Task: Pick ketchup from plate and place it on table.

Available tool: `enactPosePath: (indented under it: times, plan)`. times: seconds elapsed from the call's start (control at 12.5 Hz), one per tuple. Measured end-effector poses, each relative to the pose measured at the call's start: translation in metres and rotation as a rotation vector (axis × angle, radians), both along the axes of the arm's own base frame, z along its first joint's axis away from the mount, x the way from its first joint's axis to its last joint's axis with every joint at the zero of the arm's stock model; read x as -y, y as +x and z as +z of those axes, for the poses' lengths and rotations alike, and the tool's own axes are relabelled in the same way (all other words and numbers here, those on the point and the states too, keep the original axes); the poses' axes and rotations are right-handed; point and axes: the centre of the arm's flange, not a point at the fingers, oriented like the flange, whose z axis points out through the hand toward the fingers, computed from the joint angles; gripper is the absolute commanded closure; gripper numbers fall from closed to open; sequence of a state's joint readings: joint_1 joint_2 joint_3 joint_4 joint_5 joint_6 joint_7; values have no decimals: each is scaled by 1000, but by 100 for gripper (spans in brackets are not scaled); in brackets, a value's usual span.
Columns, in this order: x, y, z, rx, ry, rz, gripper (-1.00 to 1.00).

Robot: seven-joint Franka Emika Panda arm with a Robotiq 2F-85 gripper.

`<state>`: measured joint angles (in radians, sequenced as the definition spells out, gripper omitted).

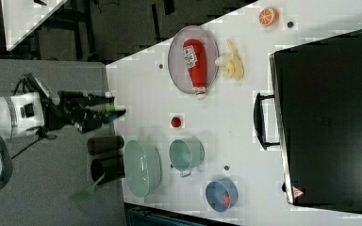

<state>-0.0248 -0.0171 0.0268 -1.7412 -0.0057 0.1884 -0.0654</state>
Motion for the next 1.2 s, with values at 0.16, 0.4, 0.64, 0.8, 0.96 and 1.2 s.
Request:
enactPosePath:
  times: [0.16,0.4,0.64,0.8,0.96,1.2]
  plan:
    - [0,-35,0,-113,0,-5,-82]
    - [3,-54,23,-80,5,-17,-100]
    - [0,-31,13,-54,6,0,-100]
    - [-3,-3,-25,-61,13,19,-100]
    - [-5,20,-83,-126,35,55,-100]
    - [-1,41,-177,-211,59,165,-100]
